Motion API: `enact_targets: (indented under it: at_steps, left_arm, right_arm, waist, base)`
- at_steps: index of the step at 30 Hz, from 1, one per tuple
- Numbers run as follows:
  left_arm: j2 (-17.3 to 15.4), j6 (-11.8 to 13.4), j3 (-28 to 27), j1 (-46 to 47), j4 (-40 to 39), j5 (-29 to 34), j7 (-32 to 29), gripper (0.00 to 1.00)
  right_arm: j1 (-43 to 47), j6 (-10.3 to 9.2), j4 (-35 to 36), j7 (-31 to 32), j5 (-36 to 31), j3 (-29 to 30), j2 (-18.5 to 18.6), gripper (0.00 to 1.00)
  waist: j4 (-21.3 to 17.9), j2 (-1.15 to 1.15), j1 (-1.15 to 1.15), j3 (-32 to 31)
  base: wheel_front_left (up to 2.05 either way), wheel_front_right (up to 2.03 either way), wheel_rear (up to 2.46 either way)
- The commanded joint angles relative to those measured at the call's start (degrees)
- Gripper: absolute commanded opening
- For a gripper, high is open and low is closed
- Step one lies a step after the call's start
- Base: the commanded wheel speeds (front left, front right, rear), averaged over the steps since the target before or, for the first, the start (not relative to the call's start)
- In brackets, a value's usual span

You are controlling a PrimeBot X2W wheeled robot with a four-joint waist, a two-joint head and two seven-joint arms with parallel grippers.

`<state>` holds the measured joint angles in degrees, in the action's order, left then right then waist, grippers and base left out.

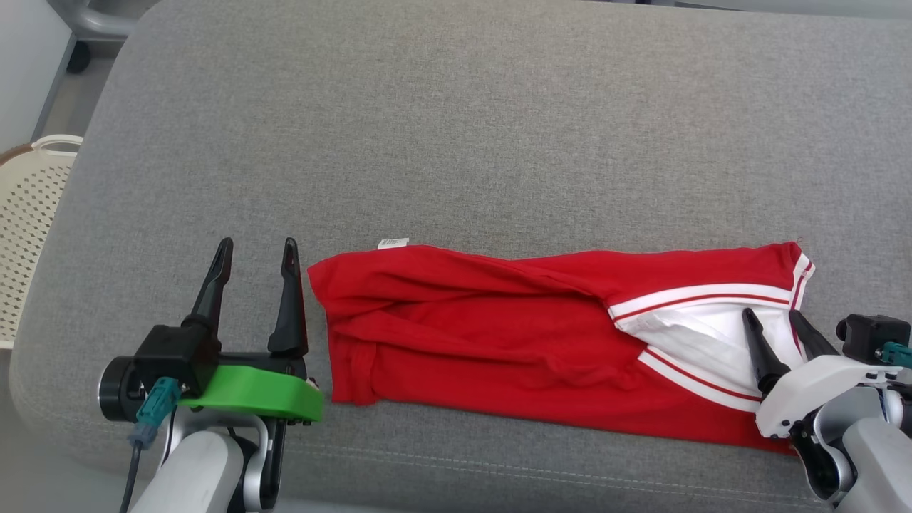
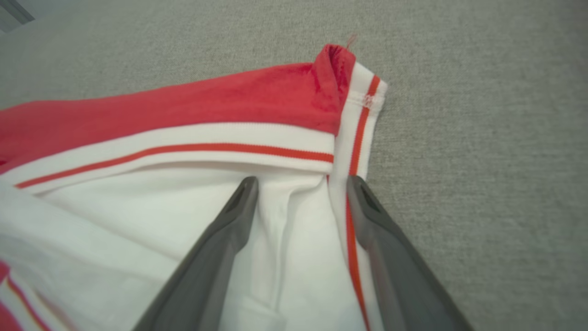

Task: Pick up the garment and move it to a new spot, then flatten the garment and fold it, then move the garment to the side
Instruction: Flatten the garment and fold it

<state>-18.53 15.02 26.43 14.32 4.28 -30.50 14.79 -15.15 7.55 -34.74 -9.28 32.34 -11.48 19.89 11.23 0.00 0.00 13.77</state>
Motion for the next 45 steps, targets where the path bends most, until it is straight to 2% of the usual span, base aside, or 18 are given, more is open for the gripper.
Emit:
enact_targets:
  at_steps: [1,2,3,10,18,24,30,37,45]
  left_arm:
    - [0.43,-0.46,-0.51,0.5,0.04,0.93,0.46,1.0]
    - [0.68,-0.75,-0.82,0.46,0.14,1.14,0.46,1.0]
    - [0.88,-0.95,-1.17,0.42,0.25,1.37,0.47,1.0]
    - [2.1,-2.15,-2.83,0.0,0.75,2.74,0.47,1.0]
    - [3.43,-3.52,-4.87,-0.83,1.29,4.35,0.41,1.0]
    - [4.14,-4.25,-6.01,-0.94,1.53,5.09,0.36,1.0]
    - [4.37,-4.82,-6.98,-1.1,1.58,5.9,0.35,1.0]
    - [4.58,-5.25,-7.58,-1.47,1.53,6.55,0.35,1.0]
    - [4.91,-5.41,-6.95,-1.57,1.67,7.07,0.35,1.0]
  right_arm:
    - [0.47,-0.11,-1.8,1.92,0.8,-1.37,-0.61,1.0]
    - [0.3,-0.11,-1.84,1.97,1.25,-1.91,-0.67,0.44]
    - [0.13,-0.11,-1.79,2.15,1.76,-2.52,-0.89,0.0]
    - [-0.23,-0.06,-0.41,1.2,4.13,-4.54,0.12,0.0]
    - [0.21,-0.14,0.6,-1.81,6.31,-1.1,4.13,0.0]
    - [-0.57,-0.13,0.26,-3.51,4.78,2.0,6.07,0.0]
    - [-1.88,-0.12,0.73,-4.55,2.48,3.84,6.51,0.0]
    - [-1.84,-0.12,6.95,-4.91,-0.07,3.99,3.77,0.0]
    - [2.02,-0.1,23.34,0.52,-4.14,2.46,-4.38,0.0]
  waist:
    - [-0.06,0.0,0.0,0.12]
    - [-0.08,0.0,0.0,0.16]
    - [-0.12,0.0,0.0,0.17]
    - [-0.7,0.0,0.0,0.12]
    - [-2.16,0.0,0.0,-0.12]
    - [-3.34,0.0,0.0,-0.28]
    - [-4.98,0.0,0.0,-0.74]
    - [-7.19,0.0,0.0,-1.18]
    - [-8.84,0.0,0.0,-2.2]
  base:
    - [0.0,0.0,0.0]
    - [0.0,0.0,0.0]
    - [0.0,0.0,0.0]
    - [0.0,0.0,0.0]
    - [0.0,0.0,0.0]
    - [0.0,0.0,0.0]
    - [0.0,0.0,0.0]
    - [0.0,0.0,0.0]
    - [0.0,0.0,0.0]
